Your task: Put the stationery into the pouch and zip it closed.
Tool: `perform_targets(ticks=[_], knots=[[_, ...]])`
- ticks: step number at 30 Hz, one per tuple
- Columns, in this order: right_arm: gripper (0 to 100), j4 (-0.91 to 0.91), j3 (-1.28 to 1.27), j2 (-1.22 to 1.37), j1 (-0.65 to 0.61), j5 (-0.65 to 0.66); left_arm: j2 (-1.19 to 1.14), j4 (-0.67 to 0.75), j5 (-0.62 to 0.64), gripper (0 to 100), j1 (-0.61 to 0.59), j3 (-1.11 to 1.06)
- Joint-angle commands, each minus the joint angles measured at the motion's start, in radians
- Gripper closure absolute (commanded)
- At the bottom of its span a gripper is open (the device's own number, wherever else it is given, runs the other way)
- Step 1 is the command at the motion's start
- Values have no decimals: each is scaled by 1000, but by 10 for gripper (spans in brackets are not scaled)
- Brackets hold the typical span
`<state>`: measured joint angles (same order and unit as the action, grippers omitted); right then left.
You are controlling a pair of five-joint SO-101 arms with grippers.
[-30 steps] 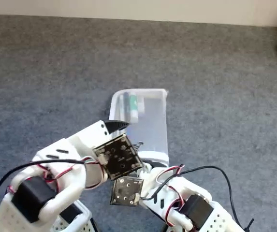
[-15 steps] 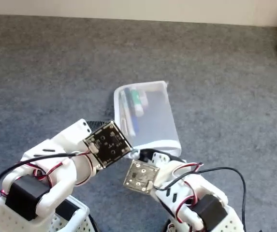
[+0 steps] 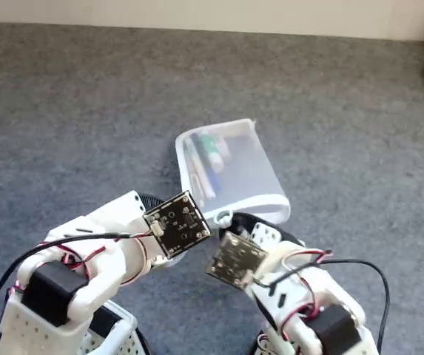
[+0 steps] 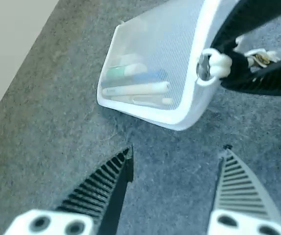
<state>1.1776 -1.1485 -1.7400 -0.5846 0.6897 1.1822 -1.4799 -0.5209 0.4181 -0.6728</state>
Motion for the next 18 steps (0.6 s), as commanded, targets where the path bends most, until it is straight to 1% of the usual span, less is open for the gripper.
perform_targets(ticks=[1,7,12,15,18], knots=[[994,2,74,-104,10,2,-10,77,-6,733,1,-27],[994,-7,70,-85,10,2,-10,120,-6,737,104,-81],[994,1,77,-85,10,0,-10,270,-6,737,111,-183],[994,1,77,-85,10,-46,-10,361,-6,737,111,-248],[994,1,77,-85,7,-51,-10,451,-5,737,111,-298]])
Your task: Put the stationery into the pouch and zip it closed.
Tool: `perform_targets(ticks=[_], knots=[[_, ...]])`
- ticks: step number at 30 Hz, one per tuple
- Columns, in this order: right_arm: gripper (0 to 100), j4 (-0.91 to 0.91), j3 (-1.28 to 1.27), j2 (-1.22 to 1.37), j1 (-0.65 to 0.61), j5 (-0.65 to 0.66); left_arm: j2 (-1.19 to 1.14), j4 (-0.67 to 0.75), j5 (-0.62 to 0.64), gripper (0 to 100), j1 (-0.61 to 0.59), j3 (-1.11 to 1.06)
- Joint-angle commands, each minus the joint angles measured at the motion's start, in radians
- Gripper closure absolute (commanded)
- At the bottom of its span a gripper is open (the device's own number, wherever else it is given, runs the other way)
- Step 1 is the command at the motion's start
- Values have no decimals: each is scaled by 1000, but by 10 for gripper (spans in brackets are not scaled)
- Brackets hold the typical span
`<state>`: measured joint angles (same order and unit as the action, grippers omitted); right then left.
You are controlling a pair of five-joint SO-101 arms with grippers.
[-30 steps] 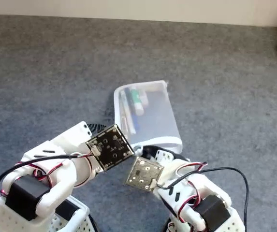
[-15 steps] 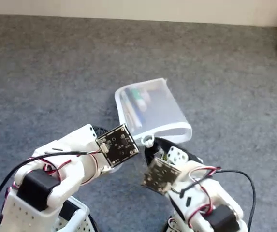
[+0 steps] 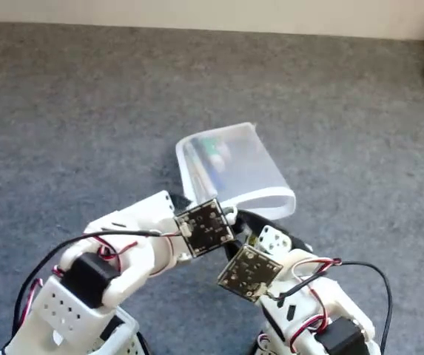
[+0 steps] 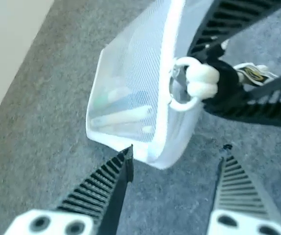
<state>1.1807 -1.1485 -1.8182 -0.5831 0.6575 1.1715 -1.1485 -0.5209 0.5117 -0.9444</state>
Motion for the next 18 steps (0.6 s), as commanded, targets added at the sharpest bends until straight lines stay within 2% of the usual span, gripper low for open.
perform_targets(ticks=[1,7,13,18], knots=[[994,-2,77,-7,7,-18,1,146,-5,737,18,-44],[994,-2,77,-7,5,-21,1,316,8,745,18,-151],[994,-10,70,-7,8,-23,1,446,52,845,25,-231],[994,-10,70,-7,8,-23,1,459,52,961,25,-243]])
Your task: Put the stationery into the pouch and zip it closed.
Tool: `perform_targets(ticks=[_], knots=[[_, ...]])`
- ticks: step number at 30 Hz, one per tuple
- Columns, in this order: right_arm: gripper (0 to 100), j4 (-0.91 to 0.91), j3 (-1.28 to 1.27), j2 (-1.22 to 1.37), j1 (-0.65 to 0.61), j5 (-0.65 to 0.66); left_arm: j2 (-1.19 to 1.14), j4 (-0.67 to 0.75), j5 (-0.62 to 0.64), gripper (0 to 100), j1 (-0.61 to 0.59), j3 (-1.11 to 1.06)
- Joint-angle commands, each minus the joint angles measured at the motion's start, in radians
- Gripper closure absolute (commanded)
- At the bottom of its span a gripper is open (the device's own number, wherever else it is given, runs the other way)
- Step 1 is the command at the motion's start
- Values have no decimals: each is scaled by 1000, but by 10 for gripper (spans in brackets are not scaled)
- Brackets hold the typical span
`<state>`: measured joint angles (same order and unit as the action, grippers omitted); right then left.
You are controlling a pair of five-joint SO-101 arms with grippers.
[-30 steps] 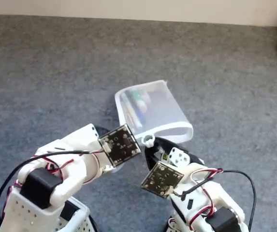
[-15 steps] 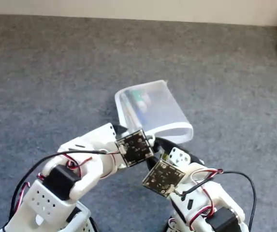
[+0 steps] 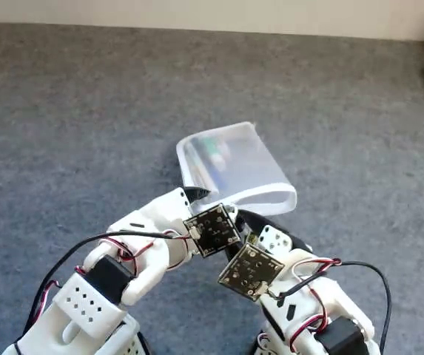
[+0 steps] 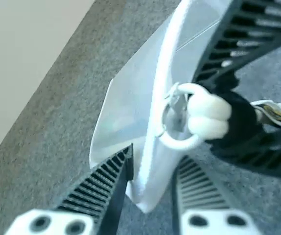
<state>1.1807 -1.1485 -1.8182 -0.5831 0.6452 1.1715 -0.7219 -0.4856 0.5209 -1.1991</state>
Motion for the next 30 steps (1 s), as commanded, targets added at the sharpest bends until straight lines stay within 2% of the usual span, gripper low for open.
perform_targets(ticks=[1,5,10,17,21,25,30], knots=[[994,-10,70,-7,8,-11,1,32,17,990,16,12],[994,-16,70,-7,10,-11,1,32,20,994,12,12],[994,-81,68,-7,35,-12,1,31,121,994,-16,12],[994,-139,67,-7,93,-89,1,31,124,994,-84,12],[994,-156,67,-7,97,-120,1,31,124,994,-84,12],[994,-194,62,-2,154,-158,1,31,124,994,-84,12],[994,-320,-28,-1,208,-160,1,31,124,994,-84,12]])
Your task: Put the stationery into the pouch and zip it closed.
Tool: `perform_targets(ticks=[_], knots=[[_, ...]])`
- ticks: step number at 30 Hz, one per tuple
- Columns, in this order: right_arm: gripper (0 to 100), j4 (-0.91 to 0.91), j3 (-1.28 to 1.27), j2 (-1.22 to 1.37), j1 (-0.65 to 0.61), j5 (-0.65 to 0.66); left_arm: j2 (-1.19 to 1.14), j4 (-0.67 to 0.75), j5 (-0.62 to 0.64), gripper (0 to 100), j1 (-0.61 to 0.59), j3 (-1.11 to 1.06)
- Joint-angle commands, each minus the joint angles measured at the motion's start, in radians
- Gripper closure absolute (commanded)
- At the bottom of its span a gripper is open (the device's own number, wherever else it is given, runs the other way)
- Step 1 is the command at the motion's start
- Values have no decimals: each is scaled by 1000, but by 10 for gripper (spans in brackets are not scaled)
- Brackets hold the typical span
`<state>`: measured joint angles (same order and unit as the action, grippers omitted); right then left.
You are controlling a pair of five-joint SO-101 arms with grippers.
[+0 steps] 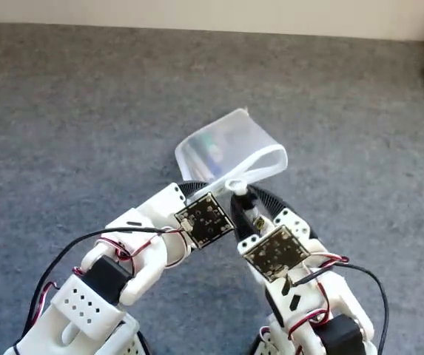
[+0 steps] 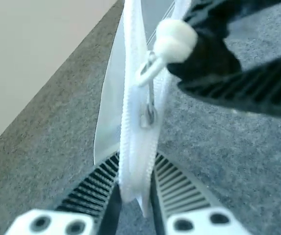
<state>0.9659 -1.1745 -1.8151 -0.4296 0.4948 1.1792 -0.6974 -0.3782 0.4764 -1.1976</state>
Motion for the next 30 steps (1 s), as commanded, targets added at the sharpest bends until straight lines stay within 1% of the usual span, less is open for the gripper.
perform_targets(ticks=[1,5,15,17,22,24,30], knots=[[994,-139,-27,-2,67,-9,-7,6,17,994,-39,10],[994,-222,-81,-2,107,-9,-7,6,17,994,-39,10],[994,-225,-84,-8,119,-9,-7,6,17,994,-42,10],[994,-228,-84,-8,151,-9,-7,6,17,994,-56,10],[994,-305,-93,1,239,-9,-7,6,23,994,-71,10],[994,-308,-93,1,239,-9,-7,6,41,994,-71,10],[994,-308,-93,1,239,-9,-7,6,41,994,-71,10]])
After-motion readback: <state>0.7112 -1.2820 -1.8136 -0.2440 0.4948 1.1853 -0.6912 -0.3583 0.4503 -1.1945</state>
